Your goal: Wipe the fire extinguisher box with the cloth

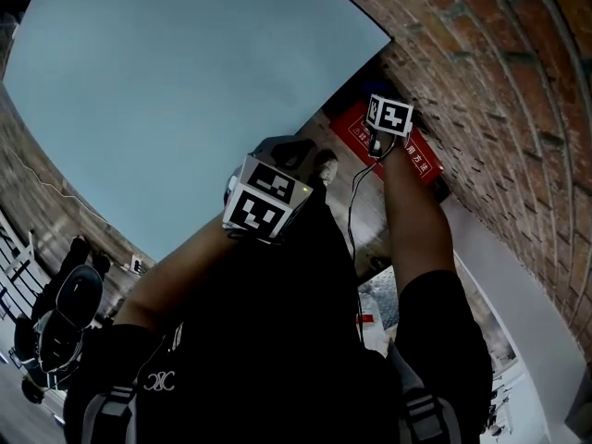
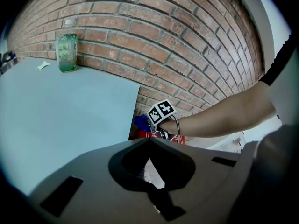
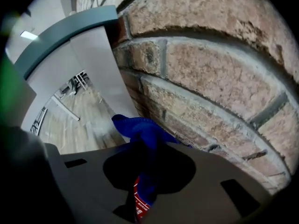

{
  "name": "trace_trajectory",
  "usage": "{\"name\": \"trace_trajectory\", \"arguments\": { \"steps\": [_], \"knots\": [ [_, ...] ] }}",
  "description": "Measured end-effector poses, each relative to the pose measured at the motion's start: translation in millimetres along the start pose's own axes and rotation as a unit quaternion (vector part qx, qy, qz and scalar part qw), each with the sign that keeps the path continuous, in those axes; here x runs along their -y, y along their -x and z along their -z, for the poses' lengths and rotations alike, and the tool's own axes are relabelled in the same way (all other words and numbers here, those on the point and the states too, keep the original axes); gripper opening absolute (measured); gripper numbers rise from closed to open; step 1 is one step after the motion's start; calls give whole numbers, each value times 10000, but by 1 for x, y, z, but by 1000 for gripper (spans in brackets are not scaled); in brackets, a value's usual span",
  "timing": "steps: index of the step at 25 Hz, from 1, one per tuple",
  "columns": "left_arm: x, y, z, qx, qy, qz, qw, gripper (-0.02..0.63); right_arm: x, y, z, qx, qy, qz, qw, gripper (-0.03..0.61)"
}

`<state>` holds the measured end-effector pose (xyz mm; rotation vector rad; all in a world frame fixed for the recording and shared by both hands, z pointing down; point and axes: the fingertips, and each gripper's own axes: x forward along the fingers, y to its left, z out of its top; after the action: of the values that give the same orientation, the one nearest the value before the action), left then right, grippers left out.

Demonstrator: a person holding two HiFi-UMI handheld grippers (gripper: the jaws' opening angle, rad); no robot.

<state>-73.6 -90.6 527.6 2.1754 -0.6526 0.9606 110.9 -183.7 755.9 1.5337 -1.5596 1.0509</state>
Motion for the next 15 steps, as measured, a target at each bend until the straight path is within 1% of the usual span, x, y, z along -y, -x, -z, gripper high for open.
{"name": "trace_trajectory", "arguments": {
  "steps": [3,6,10,15],
  "knots": [
    [-2,4,5,-60,-131,-31,9999,9,-5,-6,5,-104,-224,-34,9997,58],
    [0,6,5,-53,-220,-61,9997,9,-13,-5,16,-210,-226,-168,9994,58],
    [-6,14,3,-59,-324,-53,9994,9,-40,-2,39,-390,-300,-504,9975,58],
    [-1,14,6,-94,-393,-72,9992,9,-56,3,67,-455,-274,-655,9964,58]
  ]
}}
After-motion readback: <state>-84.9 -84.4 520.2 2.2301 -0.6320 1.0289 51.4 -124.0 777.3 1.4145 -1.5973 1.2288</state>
